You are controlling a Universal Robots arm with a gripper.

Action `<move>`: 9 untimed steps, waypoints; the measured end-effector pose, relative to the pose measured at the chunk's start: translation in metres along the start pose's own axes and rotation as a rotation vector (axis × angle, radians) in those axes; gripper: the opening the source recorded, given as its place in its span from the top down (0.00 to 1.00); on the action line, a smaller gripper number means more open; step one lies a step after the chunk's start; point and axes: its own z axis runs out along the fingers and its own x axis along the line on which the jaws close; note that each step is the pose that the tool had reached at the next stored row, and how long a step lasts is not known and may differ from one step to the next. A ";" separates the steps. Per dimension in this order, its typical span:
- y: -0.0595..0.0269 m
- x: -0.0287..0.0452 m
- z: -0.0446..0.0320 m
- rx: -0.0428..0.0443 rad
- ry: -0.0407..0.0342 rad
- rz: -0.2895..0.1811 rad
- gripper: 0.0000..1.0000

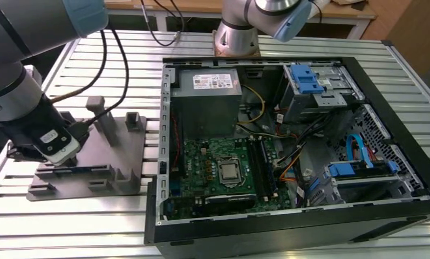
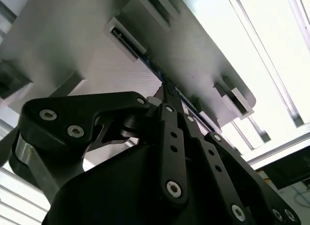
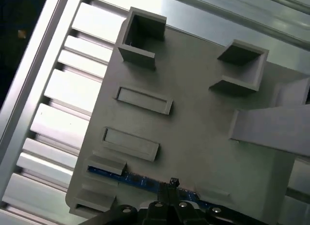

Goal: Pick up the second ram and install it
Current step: 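Pick up the second ram and move it above second insertion slot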

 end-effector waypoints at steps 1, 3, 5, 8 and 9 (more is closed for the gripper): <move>0.0000 0.0000 0.0000 -0.0004 0.0005 -0.018 0.89; 0.0000 0.0000 0.0000 -0.0011 0.0016 -0.054 0.89; 0.0000 0.0000 0.0001 -0.0019 0.0027 -0.091 0.89; 0.0000 0.0000 0.0001 -0.0030 0.0044 -0.145 0.89; 0.0000 0.0000 0.0001 -0.0034 0.0049 -0.163 0.89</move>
